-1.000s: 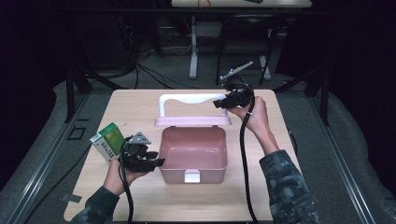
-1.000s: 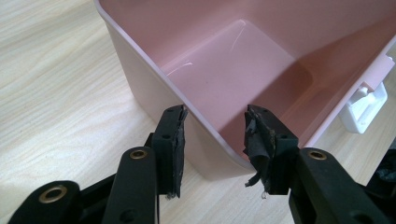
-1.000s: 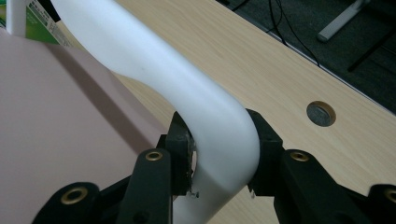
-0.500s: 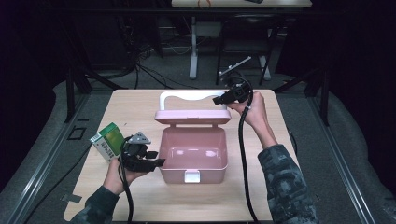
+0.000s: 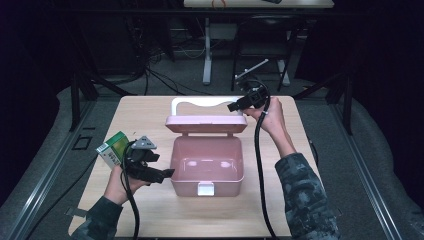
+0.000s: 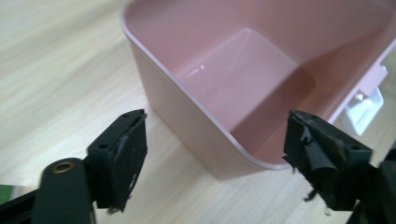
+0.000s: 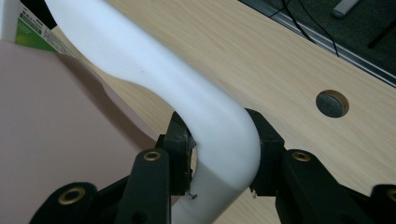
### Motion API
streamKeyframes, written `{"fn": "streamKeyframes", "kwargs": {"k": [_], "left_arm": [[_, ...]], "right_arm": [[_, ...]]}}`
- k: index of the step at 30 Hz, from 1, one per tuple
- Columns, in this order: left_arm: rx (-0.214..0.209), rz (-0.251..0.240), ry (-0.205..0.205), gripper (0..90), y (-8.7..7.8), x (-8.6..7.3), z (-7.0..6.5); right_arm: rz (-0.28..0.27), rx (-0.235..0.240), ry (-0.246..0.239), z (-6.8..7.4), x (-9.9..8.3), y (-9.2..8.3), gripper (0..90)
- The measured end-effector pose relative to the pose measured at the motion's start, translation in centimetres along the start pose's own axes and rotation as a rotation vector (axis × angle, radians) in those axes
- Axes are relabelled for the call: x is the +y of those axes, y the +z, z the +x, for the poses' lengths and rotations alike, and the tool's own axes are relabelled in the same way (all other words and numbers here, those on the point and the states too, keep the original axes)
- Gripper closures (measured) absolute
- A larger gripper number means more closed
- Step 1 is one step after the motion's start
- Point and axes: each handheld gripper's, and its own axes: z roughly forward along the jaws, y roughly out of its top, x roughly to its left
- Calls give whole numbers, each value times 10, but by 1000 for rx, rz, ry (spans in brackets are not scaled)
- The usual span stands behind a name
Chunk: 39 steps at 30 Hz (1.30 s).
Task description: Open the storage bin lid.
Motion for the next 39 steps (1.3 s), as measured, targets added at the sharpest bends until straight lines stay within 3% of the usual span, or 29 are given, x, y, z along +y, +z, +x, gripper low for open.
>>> {"fn": "streamKeyframes", "kwargs": {"k": [4, 7, 17, 21, 39], "left_arm": [[43, -62, 5, 153, -12, 18, 6], [73, -96, 45, 161, -20, 40, 6], [136, -136, 138, 353, -19, 83, 6], [153, -133, 178, 418, -19, 92, 1], [228, -143, 235, 645, -20, 102, -3]], "right_arm": [[0, 0, 1, 0, 0, 0, 659], [7, 4, 8, -1, 0, 1, 658], [-1, 14, 9, -4, -1, 8, 661], [5, 6, 5, -4, 0, 10, 670], [-5, 3, 10, -7, 3, 11, 671]]}}
